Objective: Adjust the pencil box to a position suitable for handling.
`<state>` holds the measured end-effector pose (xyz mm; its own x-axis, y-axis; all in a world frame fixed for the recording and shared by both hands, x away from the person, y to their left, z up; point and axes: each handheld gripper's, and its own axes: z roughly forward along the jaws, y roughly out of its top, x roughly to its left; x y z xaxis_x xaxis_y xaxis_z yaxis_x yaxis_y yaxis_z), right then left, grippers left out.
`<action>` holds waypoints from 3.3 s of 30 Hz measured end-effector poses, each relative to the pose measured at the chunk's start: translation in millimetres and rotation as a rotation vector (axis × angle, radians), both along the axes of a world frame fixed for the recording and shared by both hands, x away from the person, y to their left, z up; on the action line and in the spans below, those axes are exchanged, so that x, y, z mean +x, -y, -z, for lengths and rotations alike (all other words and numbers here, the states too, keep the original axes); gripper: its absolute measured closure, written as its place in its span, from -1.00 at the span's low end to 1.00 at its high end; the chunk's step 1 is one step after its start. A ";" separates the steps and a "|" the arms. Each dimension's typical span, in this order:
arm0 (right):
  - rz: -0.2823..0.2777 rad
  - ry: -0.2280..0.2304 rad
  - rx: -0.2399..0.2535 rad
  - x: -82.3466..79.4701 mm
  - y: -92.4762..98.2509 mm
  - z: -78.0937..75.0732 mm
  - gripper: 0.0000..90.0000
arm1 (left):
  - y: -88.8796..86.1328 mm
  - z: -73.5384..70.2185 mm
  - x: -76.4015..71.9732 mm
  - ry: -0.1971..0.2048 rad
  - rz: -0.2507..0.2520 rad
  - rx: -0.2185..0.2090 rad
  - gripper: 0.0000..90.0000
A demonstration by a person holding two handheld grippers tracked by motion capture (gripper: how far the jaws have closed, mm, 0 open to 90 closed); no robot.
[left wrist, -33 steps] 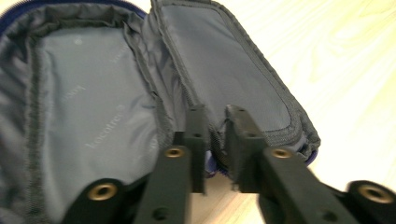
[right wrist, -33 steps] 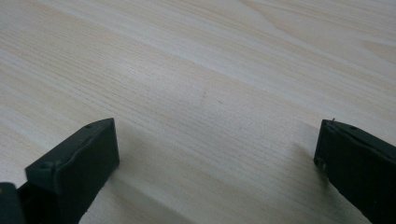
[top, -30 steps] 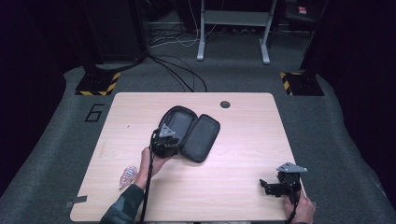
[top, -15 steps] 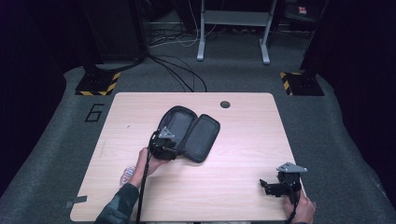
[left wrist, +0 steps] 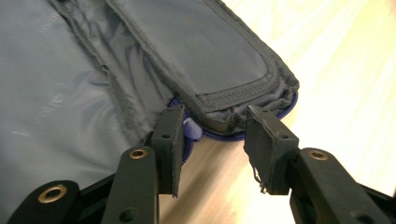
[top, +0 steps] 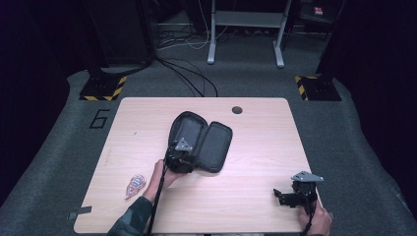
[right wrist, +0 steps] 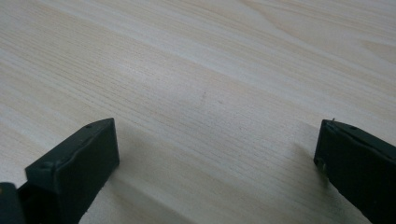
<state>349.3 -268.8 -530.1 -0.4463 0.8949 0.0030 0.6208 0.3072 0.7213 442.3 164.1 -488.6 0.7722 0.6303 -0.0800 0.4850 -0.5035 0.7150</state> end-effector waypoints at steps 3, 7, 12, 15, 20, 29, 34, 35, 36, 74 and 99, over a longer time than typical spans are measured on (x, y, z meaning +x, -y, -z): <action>0.000 0.000 0.000 0.0 0.0 0.0 -1.00 | 3.8 1.1 -2.1 0.001 -0.015 -0.013 0.29; 0.001 0.000 0.001 0.0 -0.1 0.0 -1.00 | 7.9 2.0 -3.5 -0.002 -0.032 -0.025 0.35; 0.000 0.000 0.000 0.0 0.0 0.0 -1.00 | 14.4 3.9 -4.0 -0.005 -0.062 -0.045 0.37; 0.000 0.000 0.000 0.0 0.0 0.0 -1.00 | 20.1 4.6 -5.3 -0.005 -0.076 -0.057 0.36; 0.000 0.000 0.000 0.0 0.0 0.0 -1.00 | 25.4 3.7 -5.6 0.011 -0.095 -0.044 0.35; 0.000 0.000 0.000 0.0 -0.1 0.0 -1.00 | -4.4 -16.8 -1.8 0.049 -0.143 -0.043 -0.01; -0.003 0.002 -0.002 0.3 0.2 0.0 -1.00 | -29.7 -25.4 12.6 0.062 -0.214 -0.054 -0.24; 0.000 0.000 0.000 0.0 0.0 0.0 -1.00 | -35.1 -26.5 16.5 0.052 -0.233 -0.062 -0.27; 0.000 0.000 0.000 0.0 -0.1 0.0 -1.00 | -39.2 -26.6 20.0 0.061 -0.261 -0.089 -0.33; 0.000 0.000 0.000 0.0 0.0 0.0 -1.00 | -66.7 -4.1 29.3 -0.076 -0.384 0.064 0.84; 0.008 0.003 -0.002 0.8 -1.6 0.0 -1.00 | -40.4 4.3 -35.6 -0.110 -0.230 -0.052 0.31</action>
